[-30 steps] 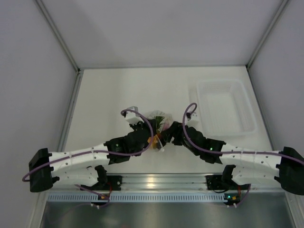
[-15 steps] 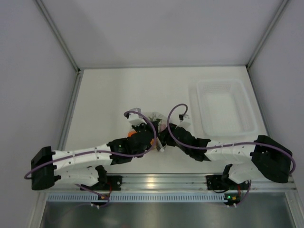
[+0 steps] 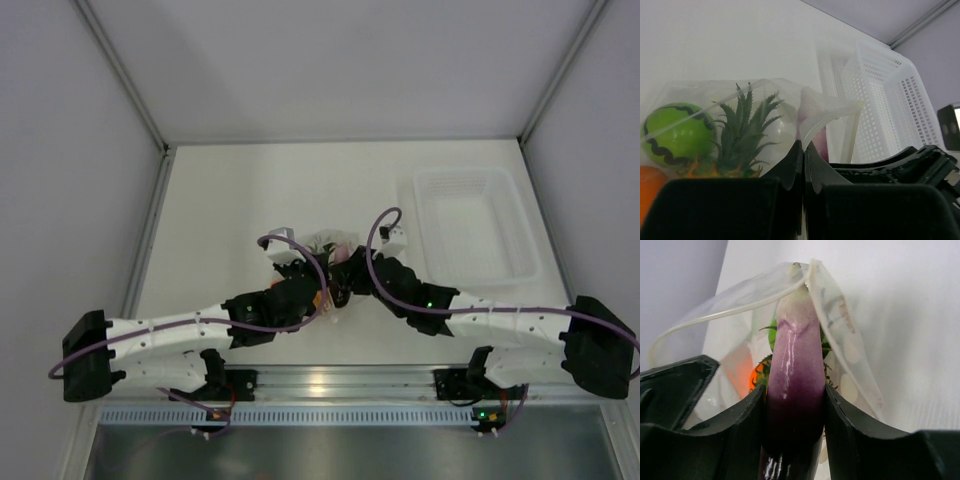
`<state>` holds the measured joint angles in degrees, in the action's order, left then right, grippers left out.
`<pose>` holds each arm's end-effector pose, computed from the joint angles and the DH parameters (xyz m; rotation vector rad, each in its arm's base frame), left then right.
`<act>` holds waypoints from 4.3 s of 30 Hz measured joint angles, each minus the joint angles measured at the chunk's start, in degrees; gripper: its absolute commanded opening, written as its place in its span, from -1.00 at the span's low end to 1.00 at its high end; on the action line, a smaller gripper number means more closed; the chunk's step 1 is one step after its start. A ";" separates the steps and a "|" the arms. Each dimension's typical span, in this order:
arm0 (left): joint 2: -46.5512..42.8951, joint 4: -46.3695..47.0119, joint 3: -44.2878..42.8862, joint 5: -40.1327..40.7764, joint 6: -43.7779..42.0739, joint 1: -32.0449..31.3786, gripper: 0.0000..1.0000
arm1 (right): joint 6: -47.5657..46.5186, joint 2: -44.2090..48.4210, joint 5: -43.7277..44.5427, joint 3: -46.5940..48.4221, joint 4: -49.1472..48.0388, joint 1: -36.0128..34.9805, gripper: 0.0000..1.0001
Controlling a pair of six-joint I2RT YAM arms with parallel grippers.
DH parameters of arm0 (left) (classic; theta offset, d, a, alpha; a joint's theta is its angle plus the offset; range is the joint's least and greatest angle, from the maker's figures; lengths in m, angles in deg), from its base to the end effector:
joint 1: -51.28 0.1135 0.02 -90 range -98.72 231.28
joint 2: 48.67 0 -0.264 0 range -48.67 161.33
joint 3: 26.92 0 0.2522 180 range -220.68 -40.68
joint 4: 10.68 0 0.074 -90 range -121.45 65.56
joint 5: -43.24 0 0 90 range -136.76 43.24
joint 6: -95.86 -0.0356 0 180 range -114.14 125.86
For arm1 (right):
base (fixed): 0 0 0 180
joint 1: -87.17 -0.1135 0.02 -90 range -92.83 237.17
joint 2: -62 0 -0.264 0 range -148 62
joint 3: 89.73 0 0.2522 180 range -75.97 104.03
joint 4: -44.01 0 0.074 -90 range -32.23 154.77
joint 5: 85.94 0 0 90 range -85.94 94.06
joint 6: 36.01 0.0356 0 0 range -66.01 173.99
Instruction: Open the zip-top bag and remove the fake food
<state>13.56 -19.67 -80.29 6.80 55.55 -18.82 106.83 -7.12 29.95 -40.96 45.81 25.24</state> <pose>0.1075 -0.2129 0.2791 -0.3117 1.7707 -0.6364 0.1363 0.2226 0.2325 0.1497 2.0180 0.8852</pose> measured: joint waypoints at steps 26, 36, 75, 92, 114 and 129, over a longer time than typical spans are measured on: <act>-4.87 -7.58 -1.60 -1.95 -2.95 5.99 -1.00 | -23.74 23.85 -9.46 12.83 36.81 29.64 -0.68; -7.58 -13.03 -4.94 -9.97 -3.85 7.02 -1.00 | -30.36 -1.42 -17.79 16.65 36.35 58.05 -0.50; 6.71 -14.29 -15.54 -8.85 10.75 7.17 -1.00 | -8.63 23.85 -44.61 2.93 14.73 29.05 0.16; 10.58 -13.64 -16.65 -5.16 15.15 3.13 -1.00 | -4.57 4.68 -26.93 2.86 5.51 22.69 0.35; 10.54 -10.34 -15.54 -13.97 11.43 4.07 -1.00 | -7.91 -13.11 -23.58 7.89 -0.61 19.67 0.33; -1.05 -9.68 -3.72 -22.45 11.47 13.79 -1.00 | -8.72 -18.58 -23.76 6.67 -5.60 16.68 0.06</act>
<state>12.51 -29.35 -84.01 -15.65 67.03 -5.03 98.11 -25.70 6.19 -34.30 40.21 41.91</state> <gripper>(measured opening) 0.024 0.465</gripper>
